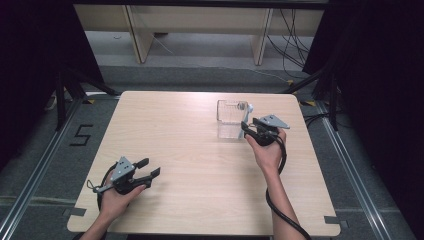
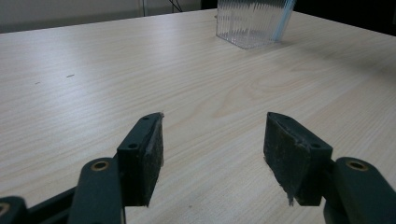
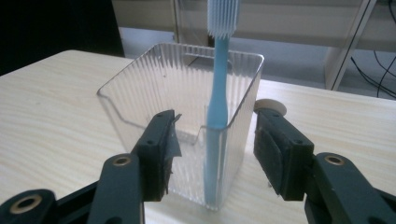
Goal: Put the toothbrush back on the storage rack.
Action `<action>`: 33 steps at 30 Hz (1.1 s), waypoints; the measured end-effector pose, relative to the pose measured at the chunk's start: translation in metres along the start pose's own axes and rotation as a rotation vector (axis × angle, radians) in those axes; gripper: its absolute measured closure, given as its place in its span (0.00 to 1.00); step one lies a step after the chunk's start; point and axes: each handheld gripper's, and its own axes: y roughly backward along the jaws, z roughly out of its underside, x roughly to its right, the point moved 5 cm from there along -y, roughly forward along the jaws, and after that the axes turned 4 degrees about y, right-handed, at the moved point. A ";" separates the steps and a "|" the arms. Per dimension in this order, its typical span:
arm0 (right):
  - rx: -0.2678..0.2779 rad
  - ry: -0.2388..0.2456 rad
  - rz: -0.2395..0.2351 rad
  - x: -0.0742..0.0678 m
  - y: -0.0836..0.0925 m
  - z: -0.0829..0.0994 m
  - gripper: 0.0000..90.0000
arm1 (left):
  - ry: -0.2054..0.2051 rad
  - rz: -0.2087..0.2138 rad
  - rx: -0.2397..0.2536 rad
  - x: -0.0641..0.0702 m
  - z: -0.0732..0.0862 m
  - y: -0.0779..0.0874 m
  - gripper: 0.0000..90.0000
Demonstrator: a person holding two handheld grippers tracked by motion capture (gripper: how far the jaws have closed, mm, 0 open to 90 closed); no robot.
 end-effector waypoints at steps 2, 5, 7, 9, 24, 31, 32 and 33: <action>-0.006 0.028 0.004 0.000 0.005 0.002 0.53 | -0.003 0.000 0.000 0.000 0.000 0.000 0.42; -0.033 0.018 -0.004 -0.002 0.012 0.007 0.51 | -0.001 0.001 0.001 0.001 0.000 0.000 0.42; -0.047 0.022 -0.011 -0.003 0.017 0.013 0.51 | -0.002 0.001 0.001 0.001 0.000 0.000 0.42; -0.060 0.025 -0.003 -0.005 0.020 0.017 0.50 | -0.001 0.001 -0.001 0.001 0.000 0.000 0.42; -0.152 0.026 -0.024 -0.012 0.055 0.052 0.50 | 0.000 -0.003 -0.003 0.002 0.000 0.000 0.42; -0.161 0.022 -0.012 -0.012 0.068 0.067 0.50 | 0.001 -0.003 -0.002 0.002 0.000 -0.001 0.42; -0.164 0.011 -0.020 -0.013 0.070 0.069 0.50 | 0.002 -0.003 -0.002 0.001 0.000 -0.001 0.42; -0.155 0.044 -0.015 -0.011 0.071 0.071 0.50 | 0.002 -0.003 -0.001 0.001 0.000 0.000 0.42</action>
